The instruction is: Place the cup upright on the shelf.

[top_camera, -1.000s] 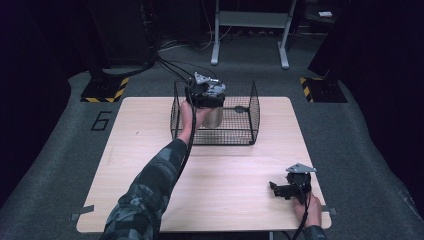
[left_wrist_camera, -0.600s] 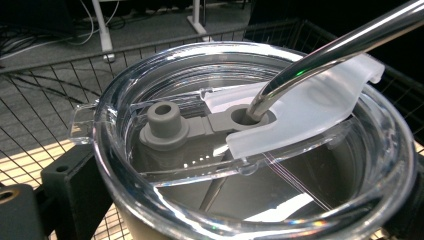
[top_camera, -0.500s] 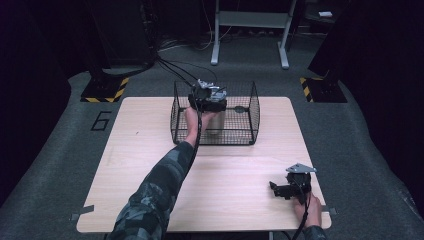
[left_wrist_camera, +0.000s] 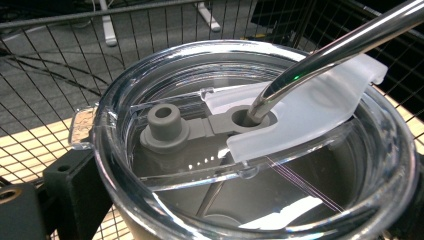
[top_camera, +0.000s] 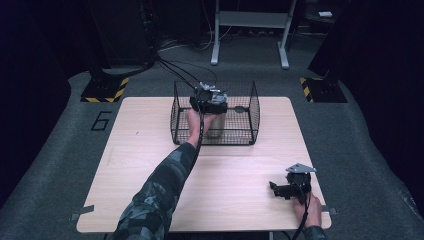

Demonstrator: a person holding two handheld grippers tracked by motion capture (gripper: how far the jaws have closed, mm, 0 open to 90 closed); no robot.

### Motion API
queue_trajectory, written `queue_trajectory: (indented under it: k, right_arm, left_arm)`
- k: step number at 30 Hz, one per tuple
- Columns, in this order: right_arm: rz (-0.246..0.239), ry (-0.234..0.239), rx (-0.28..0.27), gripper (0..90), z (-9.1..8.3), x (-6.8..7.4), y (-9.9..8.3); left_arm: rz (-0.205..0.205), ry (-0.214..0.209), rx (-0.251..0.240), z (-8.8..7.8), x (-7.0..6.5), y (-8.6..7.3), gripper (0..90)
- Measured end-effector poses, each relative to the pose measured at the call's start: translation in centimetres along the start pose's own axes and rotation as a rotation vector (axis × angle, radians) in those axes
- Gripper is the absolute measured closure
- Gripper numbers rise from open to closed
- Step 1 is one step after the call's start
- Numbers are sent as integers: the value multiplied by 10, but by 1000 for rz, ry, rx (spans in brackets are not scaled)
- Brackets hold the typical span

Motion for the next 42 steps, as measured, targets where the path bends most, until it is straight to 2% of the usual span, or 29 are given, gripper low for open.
queue_trajectory:
  k: [2,4,5,8,11,15,18,21,22,24,34,39,40,42]
  right_arm:
    - [0,1,1,0,0,0,0]
    - [-5,5,3,0,0,0,0]
    - [0,1,0,0,0,0,0]
    - [-3,5,2,0,0,0,0]
    - [-3,4,2,0,0,0,0]
    - [-8,6,5,0,0,0,0]
    - [-12,6,6,0,0,0,0]
    - [-12,6,5,0,0,0,0]
    - [-12,6,5,0,0,0,0]
    - [-6,6,2,0,0,0,0]
    - [-13,6,7,0,-1,0,0]
    - [-16,7,9,0,0,0,-1]
    - [-14,7,8,0,0,0,0]
    - [-14,6,8,0,0,0,-1]
  left_arm:
    - [12,8,6,2,2,-1,39]
    - [8,4,8,3,3,-1,38]
    - [-9,4,6,5,2,-3,39]
    - [-8,7,-3,4,1,-4,38]
    - [33,9,-2,2,0,-8,38]
    - [57,9,-15,-4,-2,-15,37]
    - [79,8,-1,-7,-3,-16,36]
    - [78,-2,8,-8,-3,-16,32]
    - [60,-4,6,-9,-4,-16,28]
    - [59,-20,19,-12,-4,-18,9]
    - [80,-68,26,-38,7,-20,0]
    - [108,-95,40,-58,17,-20,0]
    - [95,-104,38,-62,19,-19,0]
    - [113,-108,31,-72,24,-18,0]
Point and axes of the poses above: each handheld gripper's, and its own axes: z roughly forward along the jaws, y roughly out of its top, x roughly to its left, the point moved 8 cm from there along z, roughly forward along the jaws, and after that the axes turned 12 degrees about y, right-handed, at the moved point
